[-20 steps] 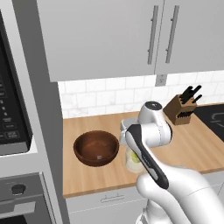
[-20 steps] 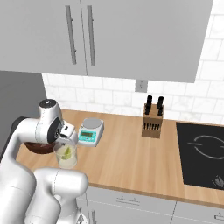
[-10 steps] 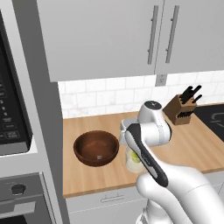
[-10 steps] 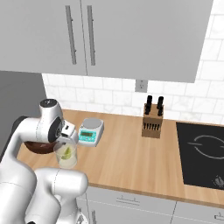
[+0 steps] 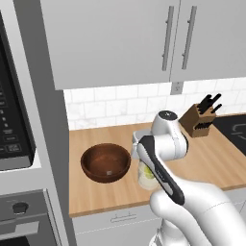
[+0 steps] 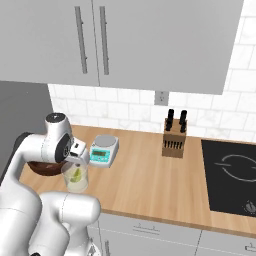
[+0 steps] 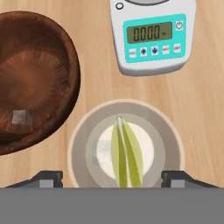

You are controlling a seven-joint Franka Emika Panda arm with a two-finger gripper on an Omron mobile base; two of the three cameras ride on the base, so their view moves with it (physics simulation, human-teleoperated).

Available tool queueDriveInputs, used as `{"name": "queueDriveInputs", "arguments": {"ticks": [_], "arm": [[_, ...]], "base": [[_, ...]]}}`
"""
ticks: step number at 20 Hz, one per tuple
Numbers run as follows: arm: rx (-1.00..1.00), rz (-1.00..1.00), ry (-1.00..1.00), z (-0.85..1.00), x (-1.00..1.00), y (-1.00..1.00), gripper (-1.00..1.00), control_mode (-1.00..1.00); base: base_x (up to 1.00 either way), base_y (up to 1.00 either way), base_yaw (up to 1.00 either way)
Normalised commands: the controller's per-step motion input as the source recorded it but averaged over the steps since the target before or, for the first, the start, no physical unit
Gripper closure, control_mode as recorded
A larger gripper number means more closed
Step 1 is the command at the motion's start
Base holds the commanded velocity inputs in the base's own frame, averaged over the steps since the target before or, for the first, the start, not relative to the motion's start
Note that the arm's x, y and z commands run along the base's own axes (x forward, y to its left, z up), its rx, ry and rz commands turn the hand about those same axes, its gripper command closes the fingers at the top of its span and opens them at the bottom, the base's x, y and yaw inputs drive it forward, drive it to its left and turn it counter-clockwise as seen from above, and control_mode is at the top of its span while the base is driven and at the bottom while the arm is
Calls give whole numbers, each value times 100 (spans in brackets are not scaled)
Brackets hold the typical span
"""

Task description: Grab a lemon wedge from the fridge and one ice cube from the ice bowl, and put them in the glass of lemonade.

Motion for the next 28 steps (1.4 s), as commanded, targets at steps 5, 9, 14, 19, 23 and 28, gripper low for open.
{"name": "queueDriveInputs", "arguments": {"ticks": [5, 9, 14, 19, 23, 28], "arm": [[0, 0, 0, 0, -1, 0, -100, -100], [4, 0, 0, 27, -5, 0, -100, -100], [10, -2, 0, 50, -20, 0, -100, -100], [9, 0, -2, 24, -62, 0, -100, -100], [8, 0, -7, 20, -61, 0, -100, -100], [8, 0, -5, 21, -46, 0, -100, -100]], "base": [[0, 0, 0], [0, 0, 0], [0, 0, 0], [0, 0, 0], [0, 0, 0], [0, 0, 0]]}}
